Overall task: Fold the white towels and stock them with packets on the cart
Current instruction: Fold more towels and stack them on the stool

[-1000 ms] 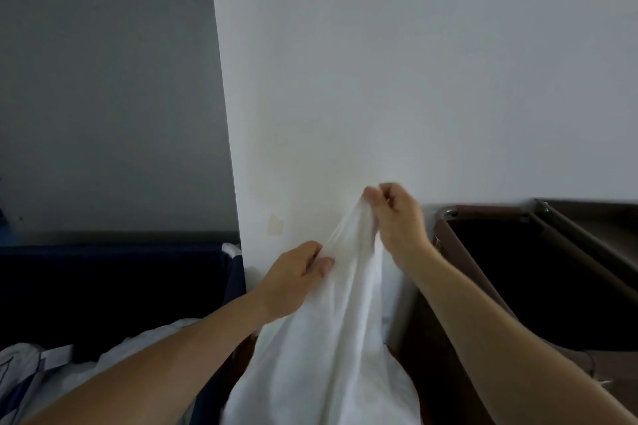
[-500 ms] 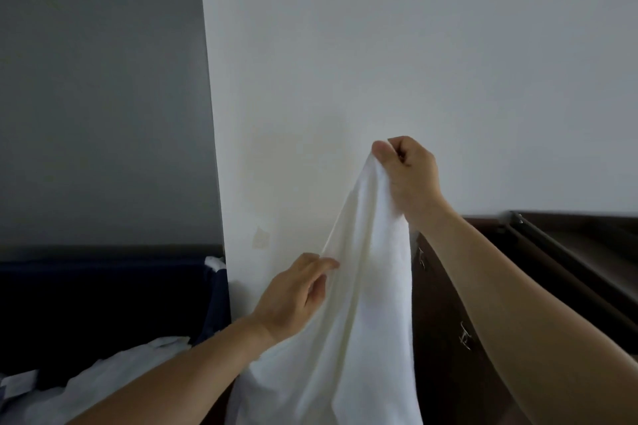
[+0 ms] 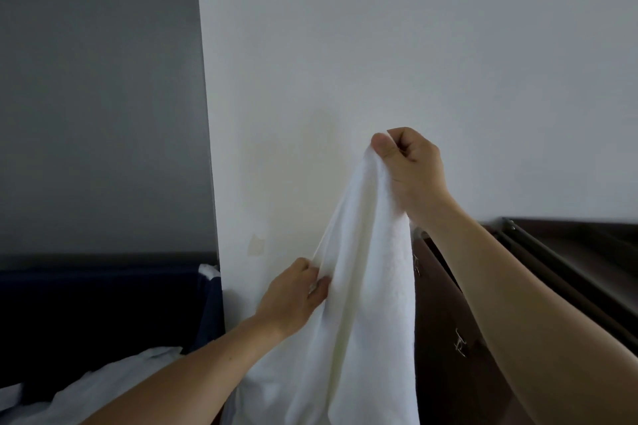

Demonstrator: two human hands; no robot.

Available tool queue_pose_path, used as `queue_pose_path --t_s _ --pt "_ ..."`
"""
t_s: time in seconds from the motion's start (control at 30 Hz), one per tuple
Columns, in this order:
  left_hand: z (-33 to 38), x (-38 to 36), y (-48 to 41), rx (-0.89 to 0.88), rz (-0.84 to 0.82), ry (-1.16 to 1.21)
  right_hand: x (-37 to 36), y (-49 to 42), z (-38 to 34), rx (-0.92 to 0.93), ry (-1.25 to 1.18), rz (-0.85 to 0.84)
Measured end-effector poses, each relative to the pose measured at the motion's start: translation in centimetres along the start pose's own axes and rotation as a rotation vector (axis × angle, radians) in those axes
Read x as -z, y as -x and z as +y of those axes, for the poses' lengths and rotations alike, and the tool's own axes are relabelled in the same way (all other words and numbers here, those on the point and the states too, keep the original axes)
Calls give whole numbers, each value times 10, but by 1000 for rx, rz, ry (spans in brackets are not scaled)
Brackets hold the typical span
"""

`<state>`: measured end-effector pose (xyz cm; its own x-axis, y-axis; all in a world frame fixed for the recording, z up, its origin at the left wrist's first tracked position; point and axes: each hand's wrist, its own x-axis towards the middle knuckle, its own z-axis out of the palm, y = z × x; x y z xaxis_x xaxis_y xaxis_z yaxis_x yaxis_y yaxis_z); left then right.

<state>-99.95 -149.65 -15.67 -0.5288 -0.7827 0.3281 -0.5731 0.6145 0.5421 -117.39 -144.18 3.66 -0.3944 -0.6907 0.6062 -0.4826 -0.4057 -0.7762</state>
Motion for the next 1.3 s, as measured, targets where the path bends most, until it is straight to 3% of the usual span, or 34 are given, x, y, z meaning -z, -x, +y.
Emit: queue_pose_path --t_s 0.3,0.57,0.83,1.13,1.3 --pt "-31 1 17 -94 90 299 24 -7 23 -74 108 91" --pt "-32 14 27 -244 211 310 40 -17 34 -138 137 170" --pt "-37 15 39 -84 174 282 28 -19 27 -102 101 173" --pt "-56 19 46 -130 277 283 36 -25 23 -106 83 216" --pt "-56 20 46 -45 174 286 36 -25 23 -102 98 205"
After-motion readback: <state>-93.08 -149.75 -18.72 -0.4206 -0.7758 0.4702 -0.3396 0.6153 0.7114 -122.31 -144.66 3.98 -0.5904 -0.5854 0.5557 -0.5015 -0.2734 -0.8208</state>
